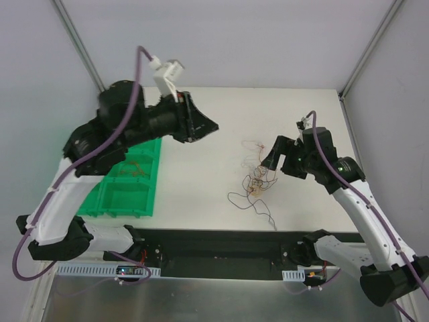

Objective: Untangle the cables

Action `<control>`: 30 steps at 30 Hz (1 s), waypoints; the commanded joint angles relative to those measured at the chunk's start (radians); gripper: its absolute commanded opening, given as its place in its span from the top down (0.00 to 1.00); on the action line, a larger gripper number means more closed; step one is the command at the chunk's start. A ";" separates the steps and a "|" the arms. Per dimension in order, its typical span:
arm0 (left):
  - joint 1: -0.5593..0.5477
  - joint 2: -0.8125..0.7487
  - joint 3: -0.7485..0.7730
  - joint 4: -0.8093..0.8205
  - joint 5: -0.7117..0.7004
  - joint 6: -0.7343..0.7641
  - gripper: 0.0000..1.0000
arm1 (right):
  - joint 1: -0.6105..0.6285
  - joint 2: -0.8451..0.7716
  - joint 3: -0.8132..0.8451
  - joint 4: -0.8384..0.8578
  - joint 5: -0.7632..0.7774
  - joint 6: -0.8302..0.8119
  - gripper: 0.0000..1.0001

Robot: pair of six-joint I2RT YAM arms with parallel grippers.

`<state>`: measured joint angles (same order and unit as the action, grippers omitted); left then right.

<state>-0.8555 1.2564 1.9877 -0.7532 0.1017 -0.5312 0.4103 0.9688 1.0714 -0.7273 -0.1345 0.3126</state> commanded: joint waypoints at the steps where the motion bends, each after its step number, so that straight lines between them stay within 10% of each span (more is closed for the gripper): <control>1: 0.009 0.064 -0.171 0.035 0.226 0.002 0.60 | -0.002 0.079 0.018 -0.102 0.022 0.006 0.11; 6: 0.009 0.061 -0.498 0.158 0.266 -0.021 0.30 | -0.056 0.132 -0.014 -0.161 0.032 0.000 0.15; 15: 0.010 0.305 -0.730 0.371 0.322 0.002 0.40 | -0.076 0.289 -0.209 0.060 -0.232 0.008 0.40; 22: 0.036 0.535 -0.638 0.422 0.340 -0.046 0.31 | -0.068 0.415 -0.294 0.236 -0.267 0.137 0.41; 30: 0.065 0.793 -0.492 0.425 0.380 -0.044 0.52 | -0.019 0.542 -0.226 0.263 -0.143 0.134 0.53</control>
<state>-0.8120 1.9831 1.4181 -0.3477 0.4442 -0.5816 0.3752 1.4841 0.7959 -0.4988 -0.3420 0.4202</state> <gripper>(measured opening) 0.555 0.546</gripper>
